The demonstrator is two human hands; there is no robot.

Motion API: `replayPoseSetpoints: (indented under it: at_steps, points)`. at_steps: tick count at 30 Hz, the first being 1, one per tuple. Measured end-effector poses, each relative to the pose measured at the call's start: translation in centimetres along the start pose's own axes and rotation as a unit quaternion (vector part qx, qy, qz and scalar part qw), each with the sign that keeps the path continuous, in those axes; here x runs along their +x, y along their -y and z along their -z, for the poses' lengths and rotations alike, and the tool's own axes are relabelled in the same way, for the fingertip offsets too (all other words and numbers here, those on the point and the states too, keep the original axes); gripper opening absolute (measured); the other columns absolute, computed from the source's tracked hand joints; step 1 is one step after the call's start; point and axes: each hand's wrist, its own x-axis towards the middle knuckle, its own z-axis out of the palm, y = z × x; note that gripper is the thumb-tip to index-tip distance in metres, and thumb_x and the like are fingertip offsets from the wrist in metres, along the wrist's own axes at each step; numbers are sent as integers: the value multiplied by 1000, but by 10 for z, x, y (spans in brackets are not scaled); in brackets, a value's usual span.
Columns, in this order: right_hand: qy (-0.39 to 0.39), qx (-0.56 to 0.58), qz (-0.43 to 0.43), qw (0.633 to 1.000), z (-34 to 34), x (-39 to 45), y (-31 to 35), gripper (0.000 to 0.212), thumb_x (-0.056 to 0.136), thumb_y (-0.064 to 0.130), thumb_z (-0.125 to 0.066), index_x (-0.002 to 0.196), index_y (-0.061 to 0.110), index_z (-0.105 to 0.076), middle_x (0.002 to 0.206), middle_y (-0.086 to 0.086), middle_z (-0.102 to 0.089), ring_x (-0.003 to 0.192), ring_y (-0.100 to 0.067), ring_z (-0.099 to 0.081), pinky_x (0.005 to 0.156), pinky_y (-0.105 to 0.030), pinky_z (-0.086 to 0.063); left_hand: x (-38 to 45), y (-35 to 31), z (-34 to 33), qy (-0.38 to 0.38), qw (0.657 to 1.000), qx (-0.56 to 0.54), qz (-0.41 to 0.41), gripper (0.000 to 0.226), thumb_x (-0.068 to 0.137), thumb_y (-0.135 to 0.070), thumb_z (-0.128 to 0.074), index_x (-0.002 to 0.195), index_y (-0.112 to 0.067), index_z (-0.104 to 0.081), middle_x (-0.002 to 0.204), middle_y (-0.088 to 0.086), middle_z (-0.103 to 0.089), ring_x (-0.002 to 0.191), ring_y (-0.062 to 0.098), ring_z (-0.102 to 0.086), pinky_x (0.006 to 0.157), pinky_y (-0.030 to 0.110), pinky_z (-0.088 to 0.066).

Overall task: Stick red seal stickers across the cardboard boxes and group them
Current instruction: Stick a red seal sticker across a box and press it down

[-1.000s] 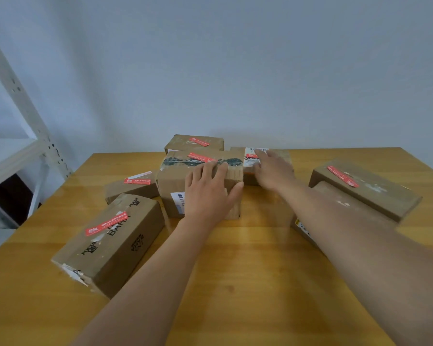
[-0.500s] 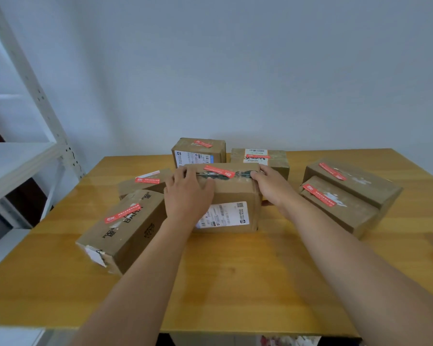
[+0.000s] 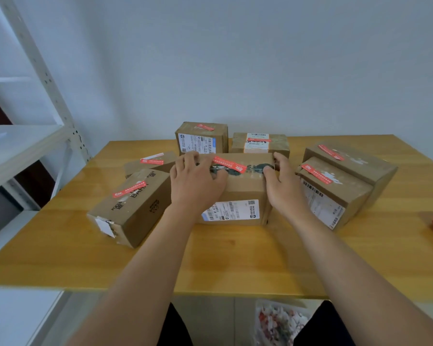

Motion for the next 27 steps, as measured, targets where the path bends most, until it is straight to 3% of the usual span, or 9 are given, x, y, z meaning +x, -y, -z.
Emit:
replayPoseSetpoints:
  at_steps: [3,6,12,15,18,20,23,27]
  points:
    - [-17,-25,18,999,-2,-7,-4,50,104,31,-37,152,20,-27,144,0,-49,110,-8,-49,81,-17,-37,-1,-1,5,13,1000,7,-6,51,94,-44,-41,144,-31,-39,147,6,-32,139,29,-24,116,48,-18]
    - [-40,-38,38,998,-5,-13,-10,52,104,34,-37,152,19,-26,144,-2,-50,126,-18,-50,95,-28,-43,-2,-5,6,7,1000,-8,-1,47,93,-41,-44,139,-30,-44,141,5,-35,136,29,-26,114,47,-20]
    - [-55,-35,52,997,-7,-17,-12,51,104,34,-38,151,20,-26,143,-1,-49,119,-15,-52,81,-23,-41,-1,-4,5,-16,996,-89,17,38,95,-38,-49,132,-32,-53,135,1,-39,130,24,-29,110,44,-25]
    - [-70,-31,61,995,-6,-19,-14,51,103,35,-39,150,21,-26,142,0,-50,117,-15,-54,86,-33,-50,-1,-3,5,-42,992,-117,21,28,95,-34,-50,122,-32,-60,131,0,-43,125,24,-33,106,42,-29]
    - [-79,-42,68,994,-5,-22,-12,49,103,32,-40,150,18,-30,141,-1,-50,112,-10,-50,84,-25,-41,2,-1,2,-61,990,-123,25,21,96,-33,-52,114,-31,-63,126,0,-47,123,24,-35,103,42,-31]
    - [-86,-52,77,992,-4,-22,-10,47,103,29,-42,147,16,-35,142,-1,-49,120,-14,-49,91,-25,-40,4,1,-1,-69,990,-119,19,18,97,-33,-53,111,-29,-64,124,-1,-50,121,23,-37,103,41,-31]
    - [-93,-90,121,984,-2,-17,-4,38,100,22,-47,138,14,-49,141,-3,-48,131,-18,-43,107,-33,-38,15,1,-2,-73,993,-87,-29,19,98,-30,-49,107,-23,-64,114,1,-56,105,17,-42,90,30,-31]
    - [-93,-226,187,952,-2,-5,11,35,94,14,-53,128,13,-60,143,-8,-47,136,-28,-38,111,-48,-34,37,0,-1,-9,995,-26,-97,22,102,-29,-43,105,-18,-61,104,3,-58,98,18,-48,81,28,-36]
